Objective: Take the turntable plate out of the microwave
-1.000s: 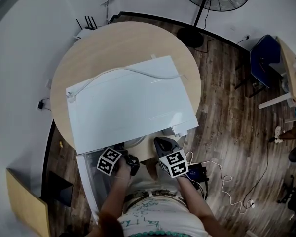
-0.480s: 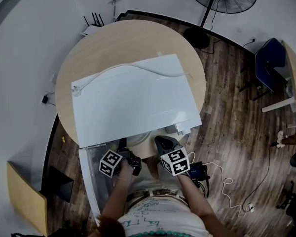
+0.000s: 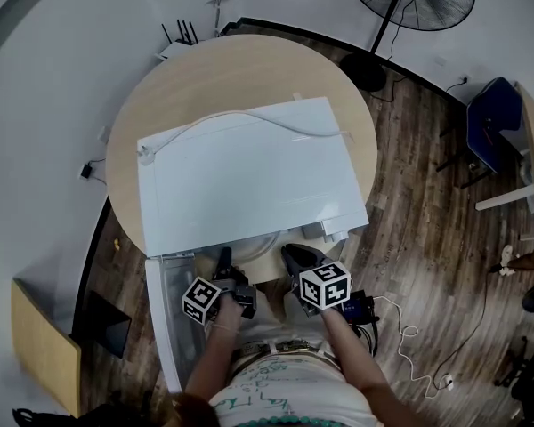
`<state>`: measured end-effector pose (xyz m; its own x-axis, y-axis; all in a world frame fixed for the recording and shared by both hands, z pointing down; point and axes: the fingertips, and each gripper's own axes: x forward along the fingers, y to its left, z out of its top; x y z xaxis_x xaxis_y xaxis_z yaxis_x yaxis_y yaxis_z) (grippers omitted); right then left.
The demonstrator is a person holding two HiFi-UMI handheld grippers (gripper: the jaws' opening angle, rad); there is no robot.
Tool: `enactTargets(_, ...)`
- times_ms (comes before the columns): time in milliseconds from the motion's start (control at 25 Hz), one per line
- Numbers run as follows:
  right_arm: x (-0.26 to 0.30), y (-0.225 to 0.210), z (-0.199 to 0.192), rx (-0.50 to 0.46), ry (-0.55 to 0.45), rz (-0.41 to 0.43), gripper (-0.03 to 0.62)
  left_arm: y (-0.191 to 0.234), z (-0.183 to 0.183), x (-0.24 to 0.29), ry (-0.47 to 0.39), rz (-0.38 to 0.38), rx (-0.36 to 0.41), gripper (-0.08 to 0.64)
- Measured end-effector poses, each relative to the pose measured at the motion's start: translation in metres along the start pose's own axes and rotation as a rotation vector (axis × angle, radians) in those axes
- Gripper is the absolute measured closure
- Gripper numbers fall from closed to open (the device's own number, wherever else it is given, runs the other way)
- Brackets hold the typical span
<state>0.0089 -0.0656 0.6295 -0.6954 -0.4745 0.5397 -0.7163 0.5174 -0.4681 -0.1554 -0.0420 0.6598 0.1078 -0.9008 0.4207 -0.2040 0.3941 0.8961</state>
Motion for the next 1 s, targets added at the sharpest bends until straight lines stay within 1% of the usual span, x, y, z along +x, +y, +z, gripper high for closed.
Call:
enactTargets(40, 0.001, 0.0, -0.001, 0.037, -0.001, 0.015, 0.54, -0.001, 0.0, -0.002, 0.0, -0.004, 0.002, 0.499)
enactTargets(200, 0.005, -0.001, -0.005, 0.161, -0.002, 0.056, 0.486, 0.001, -0.001, -0.009, 0.002, -0.008, 0.001, 0.502)
enactTargets(280, 0.008, -0.002, -0.007, 0.194, 0.003, 0.065, 0.456, 0.002, -0.003, -0.013, 0.002, -0.011, -0.004, 0.502)
enactTargets(360, 0.012, -0.003, -0.009, 0.198, 0.016, 0.068, 0.423, 0.004, -0.005, -0.017, 0.002, -0.014, -0.014, 0.503)
enactTargets(480, 0.016, -0.005, -0.011, 0.209, 0.032, 0.077, 0.403, 0.006, -0.01, -0.023, 0.011, -0.018, -0.02, 0.503)
enactTargets(760, 0.027, -0.007, -0.011, 0.29, 0.051, 0.113, 0.375, 0.012, -0.021, -0.038, 0.032, -0.024, -0.027, 0.503)
enactTargets(880, 0.03, -0.01, -0.012, 0.33, 0.056, 0.121, 0.376, 0.013, -0.026, -0.043, 0.041, -0.032, -0.026, 0.503)
enactTargets(1000, 0.034, -0.01, -0.014, 0.344, 0.064, 0.131, 0.376, 0.015, -0.03, -0.049, 0.053, -0.036, -0.017, 0.503)
